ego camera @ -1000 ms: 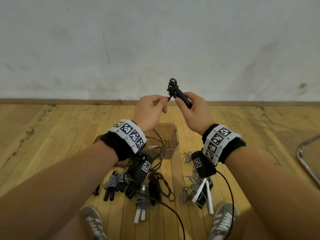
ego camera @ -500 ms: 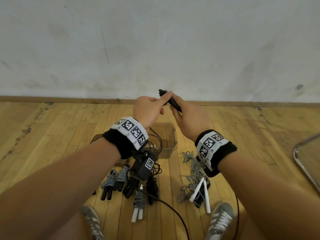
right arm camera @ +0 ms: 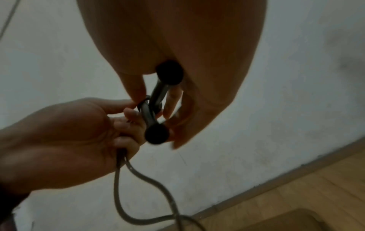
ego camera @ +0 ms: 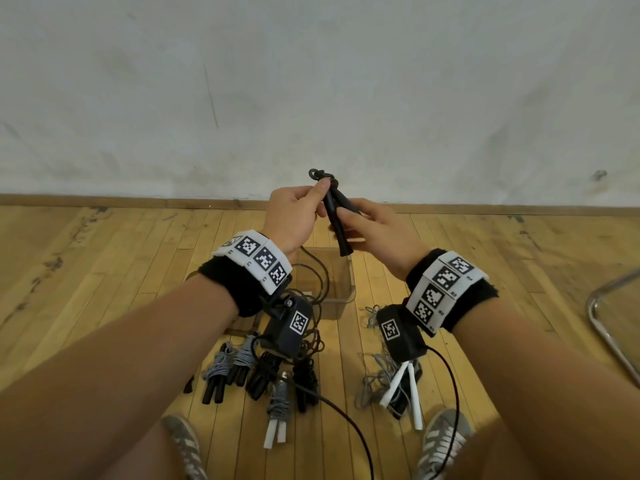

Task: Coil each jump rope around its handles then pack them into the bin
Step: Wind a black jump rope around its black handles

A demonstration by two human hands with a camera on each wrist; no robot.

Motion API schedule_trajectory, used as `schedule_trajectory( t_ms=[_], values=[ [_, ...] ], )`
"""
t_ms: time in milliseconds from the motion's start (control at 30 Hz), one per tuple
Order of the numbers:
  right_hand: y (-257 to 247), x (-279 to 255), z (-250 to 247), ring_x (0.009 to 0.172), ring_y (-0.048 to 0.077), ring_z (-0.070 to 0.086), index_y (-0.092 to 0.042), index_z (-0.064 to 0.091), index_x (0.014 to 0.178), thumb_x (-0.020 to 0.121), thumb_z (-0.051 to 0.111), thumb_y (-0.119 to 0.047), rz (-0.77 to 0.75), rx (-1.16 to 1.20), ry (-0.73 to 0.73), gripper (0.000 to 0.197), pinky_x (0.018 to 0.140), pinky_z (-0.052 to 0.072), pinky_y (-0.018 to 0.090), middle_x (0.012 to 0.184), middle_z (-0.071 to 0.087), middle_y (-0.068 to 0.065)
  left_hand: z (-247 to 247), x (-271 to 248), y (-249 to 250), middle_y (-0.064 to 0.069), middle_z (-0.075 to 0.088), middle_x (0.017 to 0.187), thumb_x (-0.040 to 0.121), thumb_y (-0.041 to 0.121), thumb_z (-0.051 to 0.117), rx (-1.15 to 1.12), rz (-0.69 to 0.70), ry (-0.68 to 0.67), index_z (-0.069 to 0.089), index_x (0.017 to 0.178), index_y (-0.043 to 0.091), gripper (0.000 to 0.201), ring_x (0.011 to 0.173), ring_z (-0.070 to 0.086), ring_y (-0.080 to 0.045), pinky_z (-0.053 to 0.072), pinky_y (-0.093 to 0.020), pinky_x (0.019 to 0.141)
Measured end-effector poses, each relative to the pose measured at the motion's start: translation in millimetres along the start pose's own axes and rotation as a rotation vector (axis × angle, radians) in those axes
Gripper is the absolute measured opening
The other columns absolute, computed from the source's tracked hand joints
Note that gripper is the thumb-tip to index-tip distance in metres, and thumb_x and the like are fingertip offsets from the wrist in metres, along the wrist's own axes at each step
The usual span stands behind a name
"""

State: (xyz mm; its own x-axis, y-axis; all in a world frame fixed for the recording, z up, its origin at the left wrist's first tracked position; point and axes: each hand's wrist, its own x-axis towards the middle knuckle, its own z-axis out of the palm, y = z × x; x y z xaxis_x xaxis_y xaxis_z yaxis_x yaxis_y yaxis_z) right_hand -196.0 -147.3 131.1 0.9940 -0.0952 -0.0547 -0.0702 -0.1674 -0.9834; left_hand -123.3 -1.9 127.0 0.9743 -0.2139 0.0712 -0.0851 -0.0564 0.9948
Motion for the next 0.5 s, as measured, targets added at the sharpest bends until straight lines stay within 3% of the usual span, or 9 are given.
schedule_trajectory(
  t_ms=[67,133,233,300,400,500],
  values=[
    [1.1,-2.7,4.0,0.076,0.019,0.070,-0.017,0.053,0.141,0.107,0.050,-0.026,0.021,0.100,-0.059,0.035,0.072,0.059,0.030,0.091,0.071,0.005,0.1,-0.5,0.8,-0.004,0.055,0.064,0.102,0.036,0.059,-0.011,-0.017,-0.026,0.069,0.092,-0.013,0.052,0.054,0.044,-0.011,0.037,-0.021,0.056],
    [1.8,-2.9,4.6,0.059,0.013,0.054,-0.017,0.051,0.142,0.109,0.046,-0.025,-0.028,0.098,-0.063,0.035,0.057,0.048,0.025,0.076,0.058,0.000,-1.3,-2.0,3.5,0.000,0.058,0.064,0.104,0.034,0.056,-0.053,-0.054,-0.079,0.071,0.090,-0.004,0.044,0.055,0.047,-0.010,0.036,-0.021,0.053],
    [1.2,0.8,2.4,0.051,0.008,0.039,-0.017,0.053,0.140,0.109,0.045,-0.021,-0.123,0.044,-0.042,0.032,0.047,0.035,0.022,0.068,0.045,-0.002,-4.1,-4.5,9.9,0.002,0.065,0.068,0.106,0.034,0.053,-0.114,-0.080,-0.140,0.073,0.097,0.008,0.033,0.060,0.056,-0.010,0.042,-0.020,0.056],
    [-0.8,2.9,-1.4,0.049,0.005,0.041,-0.020,0.052,0.141,0.108,0.047,-0.017,-0.195,-0.050,0.011,0.033,0.046,0.035,0.020,0.065,0.045,-0.004,-4.9,-5.3,10.1,0.002,0.066,0.070,0.105,0.031,0.054,-0.102,-0.062,-0.150,0.075,0.104,0.011,0.029,0.062,0.057,-0.009,0.046,-0.018,0.061],
    [2.3,7.3,-8.0,0.054,0.001,0.047,-0.024,0.052,0.145,0.106,0.051,-0.021,-0.320,-0.325,0.130,0.039,0.053,0.041,0.021,0.067,0.053,-0.016,-5.9,-6.8,6.1,0.004,0.064,0.067,0.102,0.023,0.060,-0.057,-0.047,-0.118,0.076,0.104,0.009,0.021,0.057,0.053,-0.009,0.046,-0.021,0.062],
    [7.6,9.8,-11.6,0.060,-0.006,0.054,-0.026,0.051,0.147,0.105,0.052,-0.027,-0.355,-0.546,0.222,0.042,0.059,0.038,0.013,0.084,0.062,-0.018,-6.4,-8.6,2.4,0.002,0.063,0.064,0.098,0.020,0.067,-0.025,-0.056,-0.085,0.077,0.100,0.002,0.021,0.051,0.051,-0.007,0.044,-0.018,0.056]
  ],
)
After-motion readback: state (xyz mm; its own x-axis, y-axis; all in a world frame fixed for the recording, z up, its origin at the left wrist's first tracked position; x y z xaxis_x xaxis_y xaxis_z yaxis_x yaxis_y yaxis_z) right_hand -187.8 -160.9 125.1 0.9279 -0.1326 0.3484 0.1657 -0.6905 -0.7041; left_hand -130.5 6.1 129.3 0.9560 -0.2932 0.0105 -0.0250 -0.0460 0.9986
